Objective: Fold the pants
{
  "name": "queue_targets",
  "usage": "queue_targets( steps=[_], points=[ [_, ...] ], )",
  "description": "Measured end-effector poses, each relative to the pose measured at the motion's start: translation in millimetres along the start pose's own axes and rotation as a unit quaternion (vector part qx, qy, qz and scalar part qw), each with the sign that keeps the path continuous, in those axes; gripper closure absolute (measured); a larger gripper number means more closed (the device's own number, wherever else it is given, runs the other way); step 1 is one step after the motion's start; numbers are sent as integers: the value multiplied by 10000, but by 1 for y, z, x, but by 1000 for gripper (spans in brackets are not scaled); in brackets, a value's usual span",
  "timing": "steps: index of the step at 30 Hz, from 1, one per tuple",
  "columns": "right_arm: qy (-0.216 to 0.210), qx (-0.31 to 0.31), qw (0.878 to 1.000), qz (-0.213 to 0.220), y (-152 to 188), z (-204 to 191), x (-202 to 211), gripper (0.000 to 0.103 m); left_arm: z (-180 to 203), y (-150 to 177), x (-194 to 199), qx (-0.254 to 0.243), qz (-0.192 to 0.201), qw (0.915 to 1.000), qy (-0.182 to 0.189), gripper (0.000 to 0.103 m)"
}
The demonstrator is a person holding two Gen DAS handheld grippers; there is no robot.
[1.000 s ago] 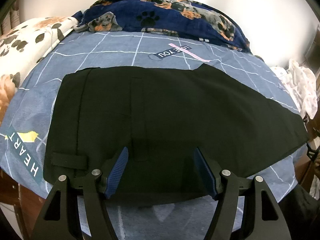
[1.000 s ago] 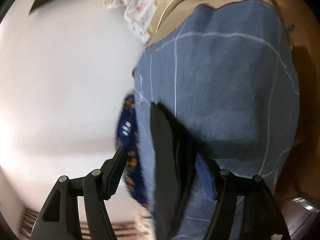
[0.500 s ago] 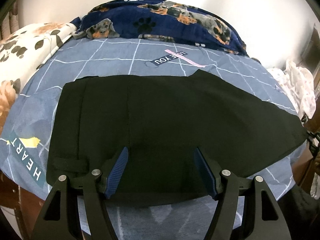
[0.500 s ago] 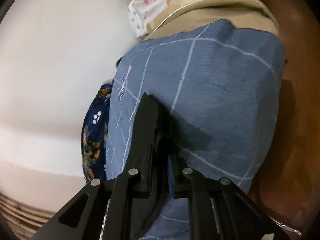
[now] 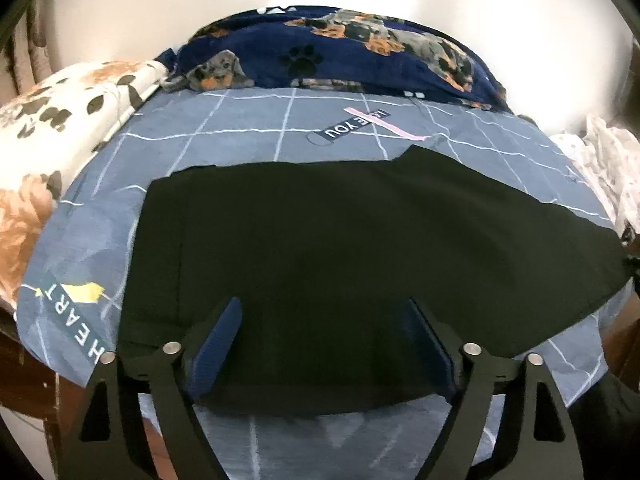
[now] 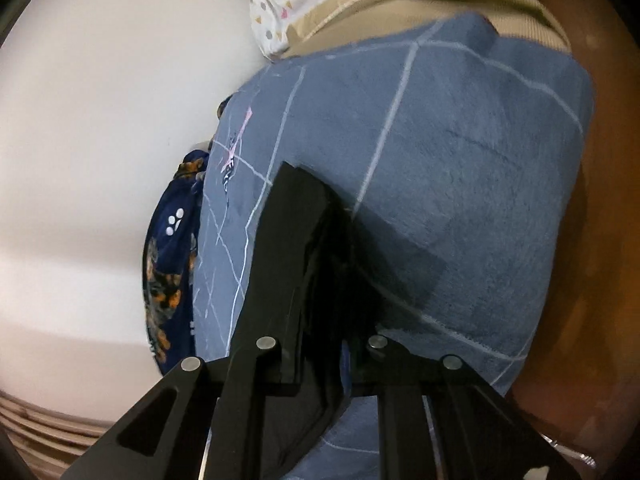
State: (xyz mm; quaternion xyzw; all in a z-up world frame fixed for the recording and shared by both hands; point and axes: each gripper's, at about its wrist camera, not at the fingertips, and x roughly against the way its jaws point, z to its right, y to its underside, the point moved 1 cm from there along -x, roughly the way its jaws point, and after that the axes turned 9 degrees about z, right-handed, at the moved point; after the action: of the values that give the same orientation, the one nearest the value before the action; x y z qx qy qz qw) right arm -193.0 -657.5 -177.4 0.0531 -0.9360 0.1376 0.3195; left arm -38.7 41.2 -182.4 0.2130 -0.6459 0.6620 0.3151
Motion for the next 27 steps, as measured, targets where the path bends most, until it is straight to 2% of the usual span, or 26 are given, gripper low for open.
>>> queue_targets(
  steps=[6,14,23,27],
  points=[
    [-176,405,9990,59,9,-38,7,89,-4,-1,-2,-34,-48,9997,-247,17],
    [-317,1105,9933,-100,39,-94,4,89,1,-3,1,-308,-46,9977,-599,13],
    [-457,1469,9862,-608,102,-124,-6,89,3,-5,1,-454,-147,9956,-803,10],
    [-482,1663,9807,-906,127,-135,-17,89,2,-6,2,-406,-121,9963,-744,10]
  ],
)
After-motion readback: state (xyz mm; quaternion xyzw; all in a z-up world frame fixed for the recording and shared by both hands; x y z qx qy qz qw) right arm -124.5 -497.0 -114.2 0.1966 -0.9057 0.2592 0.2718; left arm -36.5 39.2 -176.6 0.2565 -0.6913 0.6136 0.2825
